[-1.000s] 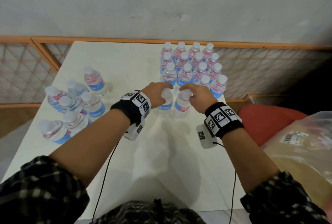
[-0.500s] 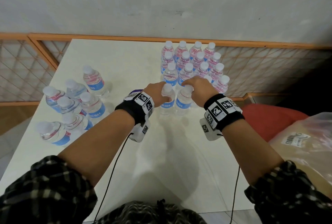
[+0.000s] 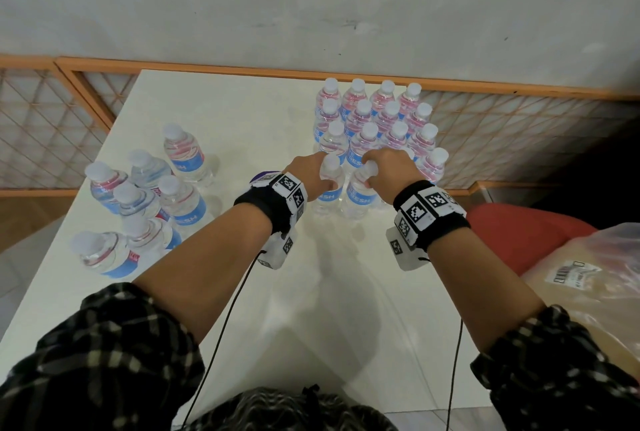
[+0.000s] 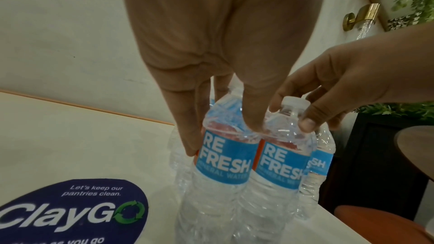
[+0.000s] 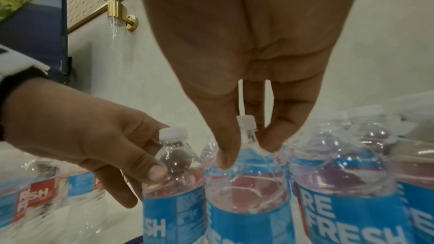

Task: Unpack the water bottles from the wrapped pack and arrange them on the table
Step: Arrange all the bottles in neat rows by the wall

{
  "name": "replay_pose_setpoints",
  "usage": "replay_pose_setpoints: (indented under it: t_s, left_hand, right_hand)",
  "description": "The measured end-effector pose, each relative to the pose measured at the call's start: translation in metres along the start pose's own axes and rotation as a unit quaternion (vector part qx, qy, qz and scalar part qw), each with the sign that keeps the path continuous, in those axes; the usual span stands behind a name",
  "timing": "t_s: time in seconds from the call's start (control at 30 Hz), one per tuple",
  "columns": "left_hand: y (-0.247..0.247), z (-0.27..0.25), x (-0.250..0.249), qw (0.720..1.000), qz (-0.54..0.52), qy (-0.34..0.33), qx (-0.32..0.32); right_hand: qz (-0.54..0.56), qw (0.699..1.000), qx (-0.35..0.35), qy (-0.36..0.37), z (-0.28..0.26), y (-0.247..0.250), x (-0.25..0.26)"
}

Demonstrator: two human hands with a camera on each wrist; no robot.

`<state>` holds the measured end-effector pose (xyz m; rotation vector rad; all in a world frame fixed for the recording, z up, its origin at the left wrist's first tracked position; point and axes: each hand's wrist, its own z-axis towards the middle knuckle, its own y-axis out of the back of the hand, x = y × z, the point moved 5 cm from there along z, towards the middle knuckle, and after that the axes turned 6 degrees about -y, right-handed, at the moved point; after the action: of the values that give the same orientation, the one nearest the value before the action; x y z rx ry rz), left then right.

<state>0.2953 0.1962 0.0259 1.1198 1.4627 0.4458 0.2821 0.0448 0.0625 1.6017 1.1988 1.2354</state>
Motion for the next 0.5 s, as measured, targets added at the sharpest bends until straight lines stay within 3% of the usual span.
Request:
replay_pose_setpoints:
  t_s: [0.23, 0.5]
  left_hand:
    - [-0.007, 0.000, 0.009, 0.994, -0.098, 0.010, -0.049]
    - [-0.030, 0.003, 0.026, 0.994, -0.096, 0.053, -0.002]
  right_hand:
    - [-0.030, 0.999, -0.038, -0.009, 0.001, 0.000, -0.002]
    - [-0.041, 0.995, -0.078, -0.036, 0.004, 0.001, -0.003]
